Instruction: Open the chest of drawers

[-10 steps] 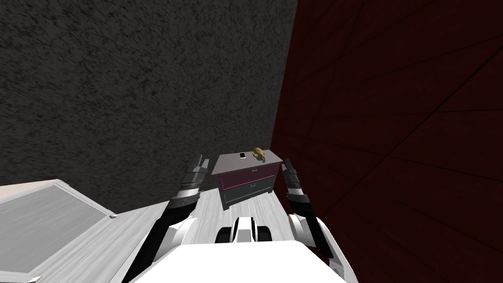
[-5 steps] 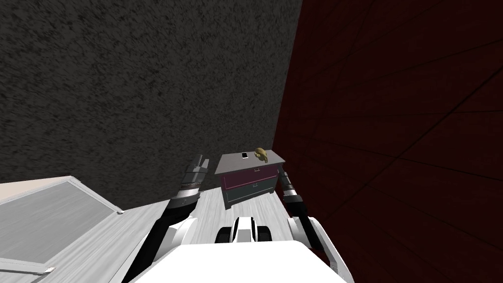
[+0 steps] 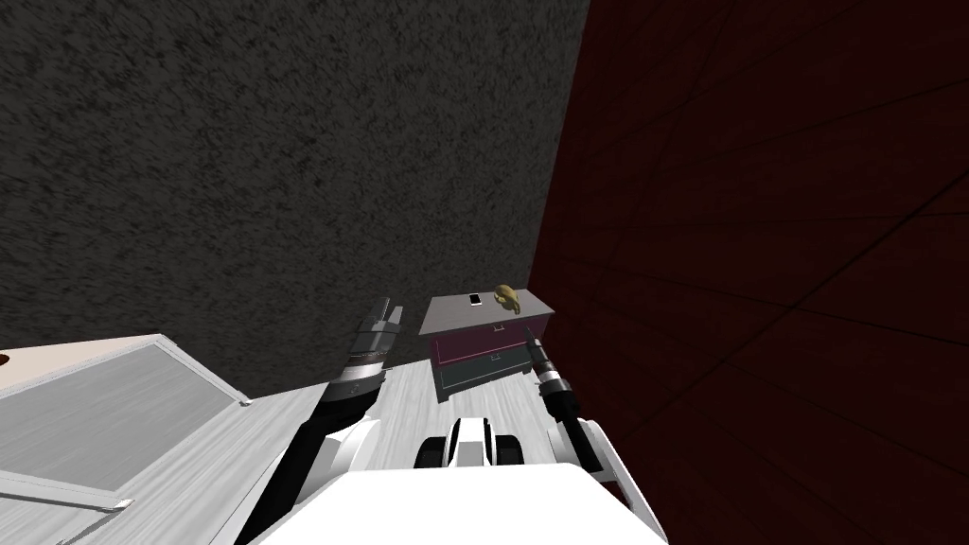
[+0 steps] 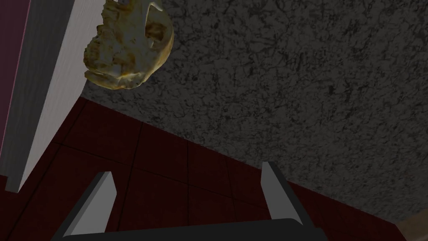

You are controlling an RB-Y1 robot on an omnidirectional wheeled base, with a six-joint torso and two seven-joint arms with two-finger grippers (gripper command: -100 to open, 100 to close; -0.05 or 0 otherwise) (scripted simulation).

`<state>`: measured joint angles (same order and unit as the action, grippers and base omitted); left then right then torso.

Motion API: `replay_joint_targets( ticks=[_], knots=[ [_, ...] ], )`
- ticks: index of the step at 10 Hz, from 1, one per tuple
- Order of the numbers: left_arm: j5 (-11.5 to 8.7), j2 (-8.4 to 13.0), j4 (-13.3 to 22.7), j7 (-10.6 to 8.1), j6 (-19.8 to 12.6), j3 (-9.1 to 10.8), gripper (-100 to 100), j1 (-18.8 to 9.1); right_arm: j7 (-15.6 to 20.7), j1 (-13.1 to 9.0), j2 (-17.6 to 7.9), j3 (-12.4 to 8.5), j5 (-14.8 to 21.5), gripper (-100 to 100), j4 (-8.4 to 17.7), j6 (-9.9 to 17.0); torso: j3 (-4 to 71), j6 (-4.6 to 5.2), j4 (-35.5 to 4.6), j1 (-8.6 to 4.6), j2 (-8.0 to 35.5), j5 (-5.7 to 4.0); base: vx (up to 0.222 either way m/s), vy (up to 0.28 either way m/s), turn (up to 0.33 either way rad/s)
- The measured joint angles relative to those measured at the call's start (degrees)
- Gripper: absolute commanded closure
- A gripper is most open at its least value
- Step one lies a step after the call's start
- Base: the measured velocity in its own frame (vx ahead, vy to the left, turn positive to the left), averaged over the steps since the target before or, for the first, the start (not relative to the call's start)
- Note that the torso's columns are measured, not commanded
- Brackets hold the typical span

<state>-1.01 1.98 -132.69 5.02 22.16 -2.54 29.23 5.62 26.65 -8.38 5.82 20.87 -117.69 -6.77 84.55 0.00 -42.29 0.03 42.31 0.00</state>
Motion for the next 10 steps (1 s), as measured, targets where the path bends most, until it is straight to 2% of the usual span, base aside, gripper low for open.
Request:
replay_joint_targets(
  ticks=[2, 4, 5, 6, 7, 8, 9, 10],
  knots=[
    [0.0, 0.0, 0.0, 0.0, 0.0, 0.0, 0, 0.0, 0.2, -0.1, -0.9, 0.9, 3.3, -100, 1.7, 2.7, 0.0, -0.01, 0.0, -0.02, 0.0, -0.01, 0.006, 0.044, 0.041],
    [0.0, 0.0, 0.0, 0.0, 0.0, 0.0, 0, 0.0, 0.6, -0.3, -0.7, 1.6, 6.2, -100, 3.1, 5.0, 0.0, 0.01, 0.0, -0.11, 0.0, -0.02, 0.005, 0.025, 0.025],
    [0.0, 0.0, 0.0, 0.0, 0.0, 0.0, 0, 0.0, 0.7, -0.6, -1.0, 2.0, 7.7, -100, 4.8, 5.9, 0.0, -0.01, 0.0, -0.04, 0.0, -0.02, 0.006, 0.034, 0.038],
    [0.0, 0.0, 0.0, 0.0, 0.0, 0.0, 0, 0.0, 0.8, -0.8, -1.4, 2.7, 9.3, -100, 5.1, 7.8, 0.0, 0.0, 0.0, -0.02, 0.0, 0.01, 0.009, 0.047, 0.065],
    [0.0, 0.0, 0.0, 0.0, 0.0, 0.0, 0, 0.0, 1.1, -1.6, -1.4, 3.5, 11.0, -100, 6.7, 9.7, 0.0, -0.01, 0.0, 0.03, 0.0, 0.01, 0.008, 0.046, 0.029],
    [0.0, 0.0, 0.0, 0.0, 0.0, 0.0, 0, 0.0, 1.3, -1.6, -1.7, 4.0, 12.6, -100, 7.6, 11.4, 0.0, 0.02, 0.0, -0.01, 0.0, 0.01, 0.004, 0.02, -0.007],
    [0.0, 0.0, 0.0, 0.0, 0.0, 0.0, 0, 0.0, 1.5, -1.6, -1.3, 4.1, 14.2, -100, 8.5, 11.8, 0.0, 0.01, 0.0, -0.11, 0.0, -0.02, 0.006, 0.032, 0.057],
    [0.0, 0.0, 0.0, 0.0, 0.0, 0.0, 0, 0.0, 1.7, -2.2, -1.7, 4.9, 15.6, -100, 10.1, 13.5, 0.0, -0.01, 0.0, -0.06, 0.0, -0.02, 0.008, 0.033, 0.048]
  ],
)
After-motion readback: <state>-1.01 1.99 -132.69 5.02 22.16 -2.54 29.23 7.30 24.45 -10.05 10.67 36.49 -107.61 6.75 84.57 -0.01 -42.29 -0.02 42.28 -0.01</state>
